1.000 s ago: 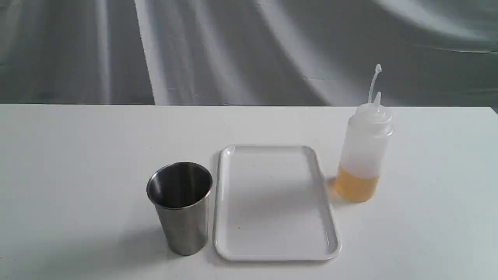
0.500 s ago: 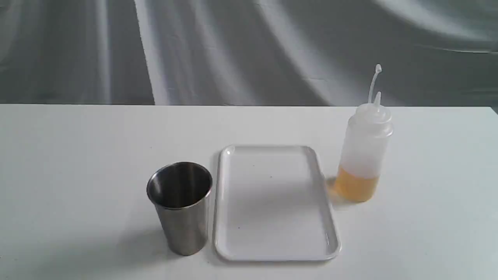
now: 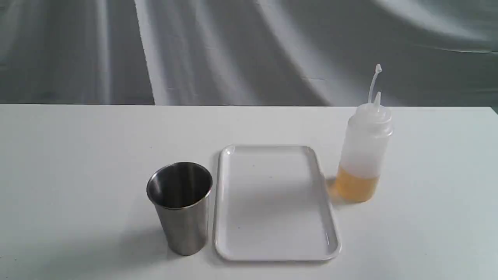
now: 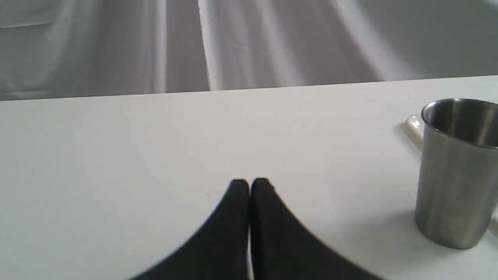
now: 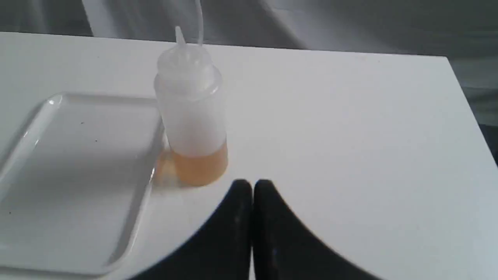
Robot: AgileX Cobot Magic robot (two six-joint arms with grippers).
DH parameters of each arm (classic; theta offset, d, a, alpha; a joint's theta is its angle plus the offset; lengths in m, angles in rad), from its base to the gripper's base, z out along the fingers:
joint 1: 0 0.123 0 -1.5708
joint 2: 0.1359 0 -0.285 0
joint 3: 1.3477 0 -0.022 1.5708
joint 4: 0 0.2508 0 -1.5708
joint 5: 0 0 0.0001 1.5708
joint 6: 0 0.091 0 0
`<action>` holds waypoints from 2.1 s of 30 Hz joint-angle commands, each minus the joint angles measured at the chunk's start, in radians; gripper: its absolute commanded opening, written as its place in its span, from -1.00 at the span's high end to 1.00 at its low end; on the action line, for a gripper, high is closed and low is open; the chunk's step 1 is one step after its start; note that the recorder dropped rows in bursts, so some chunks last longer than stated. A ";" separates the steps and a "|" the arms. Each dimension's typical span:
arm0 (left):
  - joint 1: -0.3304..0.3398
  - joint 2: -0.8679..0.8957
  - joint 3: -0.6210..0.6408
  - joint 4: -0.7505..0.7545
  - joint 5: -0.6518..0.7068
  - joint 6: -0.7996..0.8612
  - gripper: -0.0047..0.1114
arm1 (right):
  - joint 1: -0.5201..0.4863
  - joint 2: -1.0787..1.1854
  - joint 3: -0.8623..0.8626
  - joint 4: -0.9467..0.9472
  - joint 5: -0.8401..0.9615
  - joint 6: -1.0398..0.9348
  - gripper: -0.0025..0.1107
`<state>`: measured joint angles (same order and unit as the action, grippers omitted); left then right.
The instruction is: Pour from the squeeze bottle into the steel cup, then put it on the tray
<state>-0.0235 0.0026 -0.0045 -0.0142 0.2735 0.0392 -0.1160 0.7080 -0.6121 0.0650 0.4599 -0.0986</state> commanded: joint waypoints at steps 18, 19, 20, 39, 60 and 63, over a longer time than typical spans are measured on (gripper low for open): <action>0.002 -0.003 0.004 -0.001 -0.008 -0.003 0.92 | 0.166 0.545 -0.003 -0.020 -0.533 0.003 0.96; 0.002 -0.003 0.004 -0.001 -0.008 -0.003 0.92 | 0.166 0.572 0.005 -0.020 -0.566 0.011 0.96; 0.002 -0.003 0.004 -0.001 -0.008 -0.003 0.92 | 0.166 0.597 0.018 -0.015 -0.615 0.019 0.96; 0.002 -0.003 0.004 -0.001 -0.008 -0.004 0.92 | 0.166 0.978 0.086 -0.005 -1.046 0.028 0.96; 0.002 -0.003 0.004 -0.001 -0.008 -0.001 0.92 | 0.166 1.009 0.086 -0.031 -1.087 0.041 -0.74; 0.002 -0.003 0.004 -0.001 -0.008 -0.005 0.92 | 0.166 1.009 0.086 -0.031 -1.105 0.055 -0.73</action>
<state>-0.0235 0.0026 -0.0045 -0.0142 0.2735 0.0392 0.0468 1.7160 -0.5313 0.0485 -0.6197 -0.0540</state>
